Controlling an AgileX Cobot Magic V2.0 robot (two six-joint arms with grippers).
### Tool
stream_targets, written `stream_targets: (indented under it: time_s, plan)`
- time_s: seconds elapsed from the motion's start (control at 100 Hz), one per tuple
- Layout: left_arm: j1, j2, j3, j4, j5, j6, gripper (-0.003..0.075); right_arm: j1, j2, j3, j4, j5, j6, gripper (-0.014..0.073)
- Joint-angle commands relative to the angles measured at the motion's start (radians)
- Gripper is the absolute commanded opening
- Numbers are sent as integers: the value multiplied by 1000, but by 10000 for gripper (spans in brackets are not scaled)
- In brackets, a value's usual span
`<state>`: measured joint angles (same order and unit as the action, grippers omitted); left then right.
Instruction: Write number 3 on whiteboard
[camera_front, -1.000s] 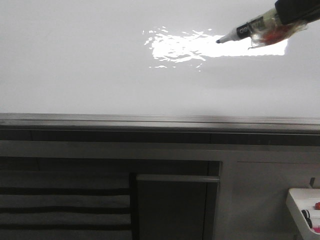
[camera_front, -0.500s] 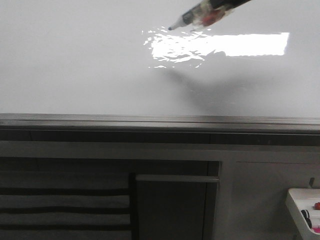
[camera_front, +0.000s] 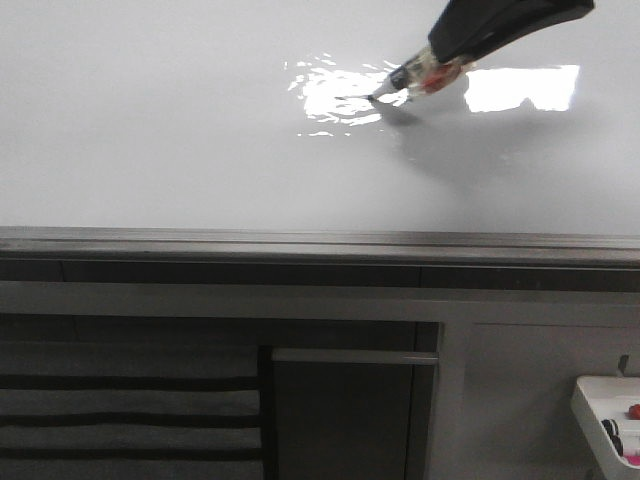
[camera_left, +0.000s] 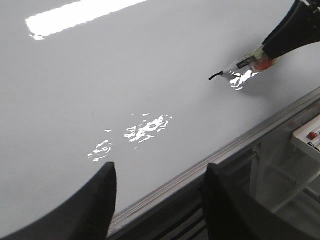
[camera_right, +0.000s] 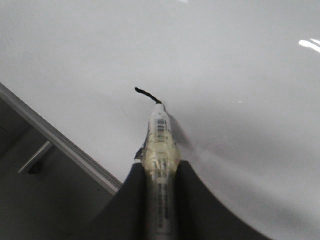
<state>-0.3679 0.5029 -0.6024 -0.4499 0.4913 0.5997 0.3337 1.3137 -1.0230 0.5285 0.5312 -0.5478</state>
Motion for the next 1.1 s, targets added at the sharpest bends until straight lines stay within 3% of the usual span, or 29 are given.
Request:
stream_targets:
  time_s: [0.0,0.17,0.4,0.64,0.76,0.93,1.09]
  plan:
    - [2,3,-25,-26,-74,-8,349,1,-26,13,0,-26,7,-34]
    - [2,3,-25,-26,-91,-8,349,85,33,29,-12,-166,9,-34]
    - [2,3,-25,-26,-91,-6,348,-6,-46,77,-49,-21,54,-34]
    - [2,11,-27,-26,-77,-4,349,162,34,75,2,-197,54,-34]
    - [2,42,-57,-26,-4,20,349,171,42,4,2,-65,44,-34]
    - [2,167,-168,-31,215,199,348,223,-32,-78,2,205,-170,-34]
    - [-15,341,-253,-176,376,397,349,281,-52,-150,2,243,-311,-34]
